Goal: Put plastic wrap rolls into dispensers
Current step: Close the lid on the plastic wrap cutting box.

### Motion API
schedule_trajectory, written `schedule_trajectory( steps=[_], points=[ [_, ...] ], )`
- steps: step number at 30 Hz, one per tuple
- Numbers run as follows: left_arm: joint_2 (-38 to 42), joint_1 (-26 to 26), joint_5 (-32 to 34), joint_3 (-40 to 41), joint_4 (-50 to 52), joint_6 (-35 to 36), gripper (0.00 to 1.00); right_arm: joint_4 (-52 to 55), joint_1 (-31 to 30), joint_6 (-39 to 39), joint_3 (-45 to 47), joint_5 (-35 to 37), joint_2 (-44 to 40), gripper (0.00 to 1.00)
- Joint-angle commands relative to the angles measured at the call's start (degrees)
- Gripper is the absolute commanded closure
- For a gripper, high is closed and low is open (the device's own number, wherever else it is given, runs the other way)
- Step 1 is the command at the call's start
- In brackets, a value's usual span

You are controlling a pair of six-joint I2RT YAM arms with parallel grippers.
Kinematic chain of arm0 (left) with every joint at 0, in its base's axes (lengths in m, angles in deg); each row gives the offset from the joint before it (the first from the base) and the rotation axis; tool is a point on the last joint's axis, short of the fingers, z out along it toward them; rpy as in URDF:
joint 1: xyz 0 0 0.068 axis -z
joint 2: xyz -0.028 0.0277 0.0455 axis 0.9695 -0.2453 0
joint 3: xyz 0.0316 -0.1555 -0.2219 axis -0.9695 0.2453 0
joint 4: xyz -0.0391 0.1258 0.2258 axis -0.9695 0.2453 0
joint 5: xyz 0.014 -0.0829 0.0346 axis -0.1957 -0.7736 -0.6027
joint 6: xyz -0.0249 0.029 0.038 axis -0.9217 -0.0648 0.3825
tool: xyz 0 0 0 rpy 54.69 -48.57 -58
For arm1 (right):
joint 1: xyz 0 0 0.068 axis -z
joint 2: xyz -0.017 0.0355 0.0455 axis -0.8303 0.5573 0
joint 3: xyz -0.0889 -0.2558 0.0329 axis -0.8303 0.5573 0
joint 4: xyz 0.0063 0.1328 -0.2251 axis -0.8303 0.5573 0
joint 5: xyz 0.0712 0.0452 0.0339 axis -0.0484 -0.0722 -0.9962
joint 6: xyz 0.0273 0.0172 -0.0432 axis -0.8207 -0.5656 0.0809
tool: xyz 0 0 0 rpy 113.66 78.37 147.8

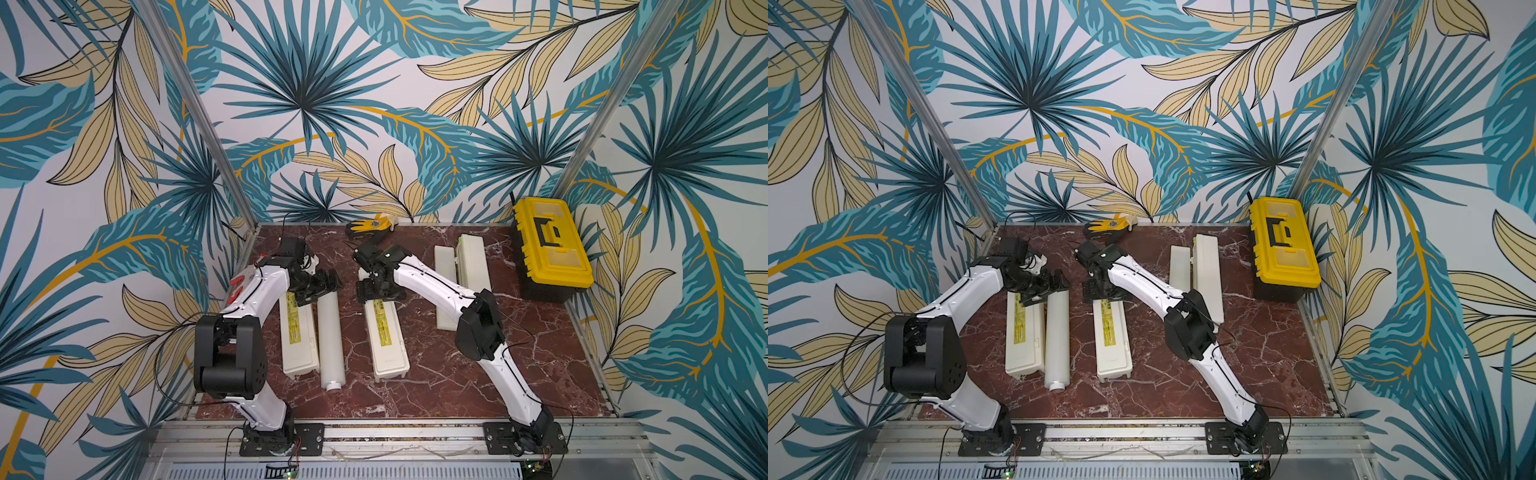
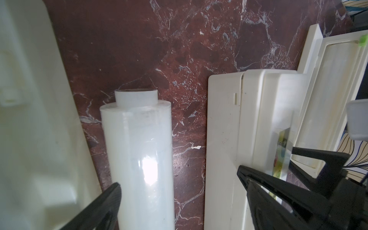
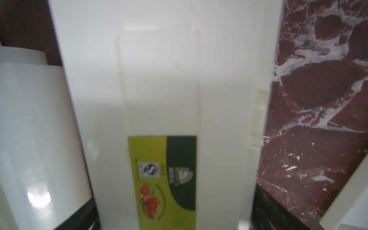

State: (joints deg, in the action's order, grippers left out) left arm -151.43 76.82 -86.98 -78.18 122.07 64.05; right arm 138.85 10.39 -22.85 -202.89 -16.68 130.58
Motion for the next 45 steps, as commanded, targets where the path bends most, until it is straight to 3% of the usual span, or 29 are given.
schedule_trajectory(
  steps=[1,31,37,40,45],
  points=[
    [-0.46,-0.19,-0.73,-2.65,0.07,0.41,0.01,0.26,-1.63,-0.17,-0.58,0.81,-0.32,0.01],
    [-1.51,4.65,0.19,-4.22,0.07,-2.54,0.0,-1.49,-1.57,6.04,0.42,3.1,-8.58,0.01],
    [-0.55,5.75,-1.82,-3.69,0.12,-3.65,0.0,-4.45,-0.8,14.31,8.89,5.53,-16.38,0.01],
    [0.23,6.57,-3.09,-2.66,0.12,-4.38,0.0,-9.1,2.08,16.94,18.61,0.36,-22.49,0.02],
    [1.78,8.6,-3.39,-0.33,0.12,-5.79,0.0,-19.21,6.25,21.32,36.53,-14.89,-32.35,0.03]
  ],
)
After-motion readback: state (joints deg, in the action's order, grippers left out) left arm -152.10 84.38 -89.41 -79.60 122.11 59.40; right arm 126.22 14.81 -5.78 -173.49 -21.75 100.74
